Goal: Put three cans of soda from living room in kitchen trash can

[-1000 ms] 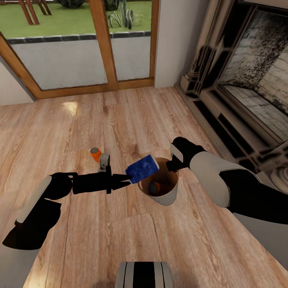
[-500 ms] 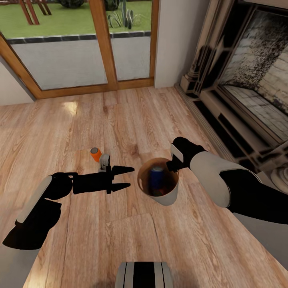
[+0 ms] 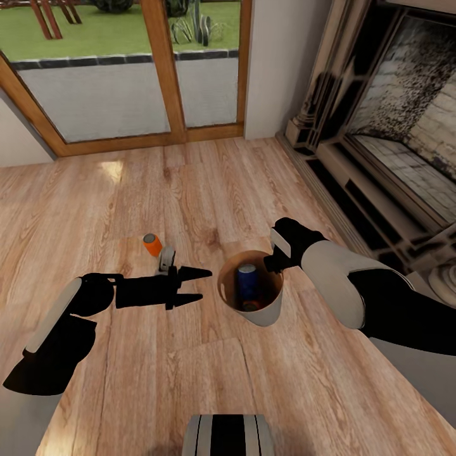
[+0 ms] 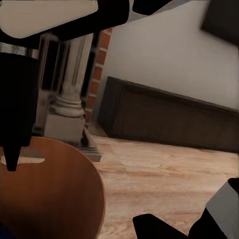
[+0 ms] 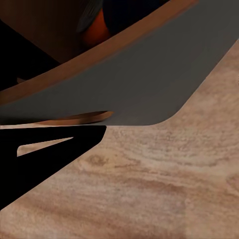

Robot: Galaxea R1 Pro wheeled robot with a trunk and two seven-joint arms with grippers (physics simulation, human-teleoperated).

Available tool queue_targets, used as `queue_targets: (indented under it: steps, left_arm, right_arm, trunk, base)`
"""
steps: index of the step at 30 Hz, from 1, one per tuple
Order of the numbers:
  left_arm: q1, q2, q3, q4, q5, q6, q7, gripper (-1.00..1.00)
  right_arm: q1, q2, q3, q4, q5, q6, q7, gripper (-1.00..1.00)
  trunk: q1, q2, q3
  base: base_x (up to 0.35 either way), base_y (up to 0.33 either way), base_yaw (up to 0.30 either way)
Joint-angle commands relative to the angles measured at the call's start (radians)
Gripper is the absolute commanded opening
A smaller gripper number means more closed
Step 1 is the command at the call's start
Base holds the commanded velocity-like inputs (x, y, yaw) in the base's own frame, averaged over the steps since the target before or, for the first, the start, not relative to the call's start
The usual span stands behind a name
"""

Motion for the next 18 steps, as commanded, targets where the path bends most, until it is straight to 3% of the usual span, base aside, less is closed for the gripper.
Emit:
queue_targets:
  steps: [1,5,7,8,15,18]
  left_arm:
    - [0.0,0.001,0.0,0.0,0.0,0.0,0.006,1.0]
    - [0.0,0.008,0.002,0.0,-0.021,0.0,0.055,1.0]
    - [0.0,0.009,0.004,-0.001,-0.08,0.0,0.104,1.0]
    - [0.0,0.01,0.005,-0.001,-0.128,0.0,0.122,1.0]
    - [0.039,0.05,0.033,0.038,-0.177,0.0,0.149,1.0]
    - [0.056,0.052,0.033,0.055,-0.197,0.0,0.149,1.0]
  right_arm:
    - [0.0,0.0,-0.008,0.0,-0.014,0.0,0.003,-1.0]
    - [-0.001,-0.003,-0.008,-0.001,-0.013,0.0,0.004,-1.0]
    - [-0.002,-0.005,-0.008,-0.001,-0.013,0.0,0.005,-1.0]
    - [-0.002,-0.006,-0.008,-0.001,-0.012,0.0,0.005,-1.0]
    - [0.041,-0.045,-0.003,-0.041,0.022,0.0,0.002,-1.0]
    - [0.059,-0.062,0.002,-0.057,0.043,0.0,0.002,-1.0]
  trunk:
    - [0.0,0.0,0.0]
    - [0.0,0.0,0.0]
    - [0.0,0.0,0.0]
    - [0.0,0.0,0.0]
    - [0.0,0.0,0.0]
    - [0.0,0.0,0.0]
  base:
    - [0.0,0.0,0.0]
    - [0.0,0.0,0.0]
    - [0.0,0.0,0.0]
    - [0.0,0.0,0.0]
    - [0.0,0.0,0.0]
    - [0.0,0.0,0.0]
